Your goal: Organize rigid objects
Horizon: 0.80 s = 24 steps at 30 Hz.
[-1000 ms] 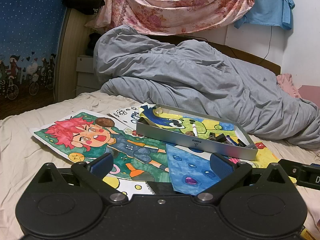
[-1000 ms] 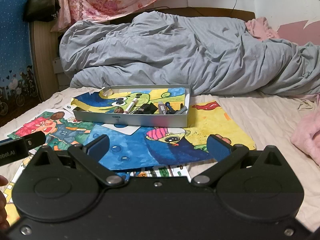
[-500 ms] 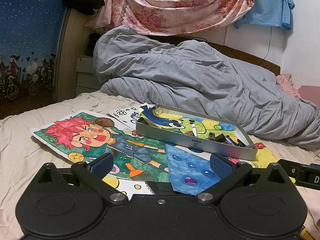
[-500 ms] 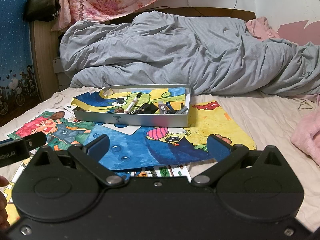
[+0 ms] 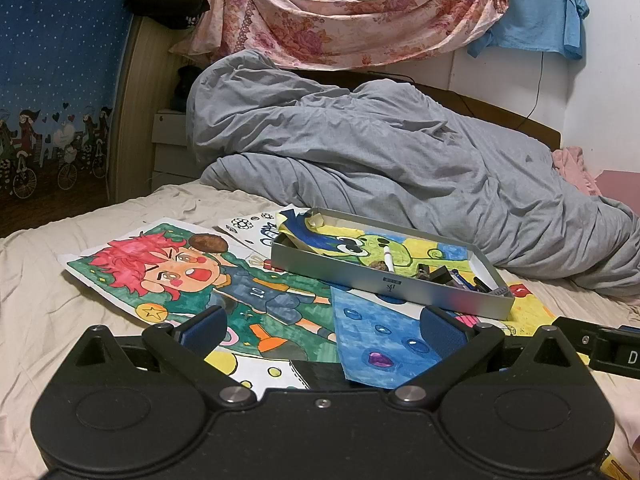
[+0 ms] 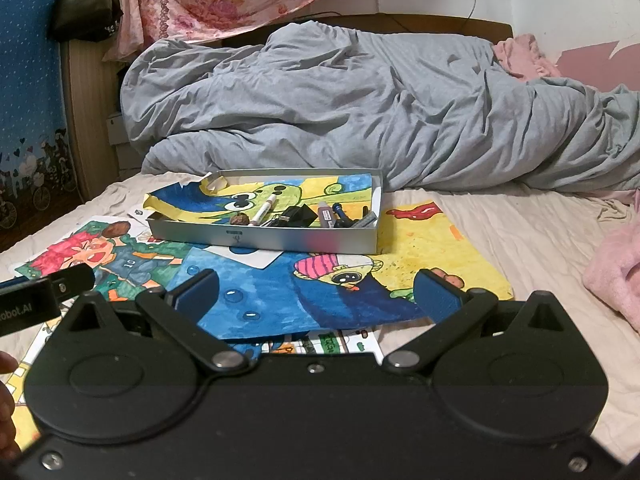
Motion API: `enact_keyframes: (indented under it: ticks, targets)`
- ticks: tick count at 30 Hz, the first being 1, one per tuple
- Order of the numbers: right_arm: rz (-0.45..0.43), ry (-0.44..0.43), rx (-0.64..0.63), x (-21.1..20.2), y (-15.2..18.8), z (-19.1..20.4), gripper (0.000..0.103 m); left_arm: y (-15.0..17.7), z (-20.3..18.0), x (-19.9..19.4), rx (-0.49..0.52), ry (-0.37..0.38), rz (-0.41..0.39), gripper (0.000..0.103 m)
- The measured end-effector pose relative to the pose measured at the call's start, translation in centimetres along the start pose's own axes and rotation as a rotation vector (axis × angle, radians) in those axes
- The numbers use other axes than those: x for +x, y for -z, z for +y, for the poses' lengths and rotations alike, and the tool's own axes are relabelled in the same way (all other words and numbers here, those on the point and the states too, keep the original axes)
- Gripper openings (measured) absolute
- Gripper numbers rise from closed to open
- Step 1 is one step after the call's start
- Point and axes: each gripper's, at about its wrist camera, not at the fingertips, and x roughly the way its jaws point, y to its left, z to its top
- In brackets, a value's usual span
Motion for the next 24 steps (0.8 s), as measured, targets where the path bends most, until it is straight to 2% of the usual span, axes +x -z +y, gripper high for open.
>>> enact_keyframes:
  ticks: [24]
  targets:
    - [0.007, 0.001, 0.000, 0.10, -0.02, 0.11, 0.102, 0.01, 0.02, 0.00, -0.001, 0.000, 0.003, 0.102]
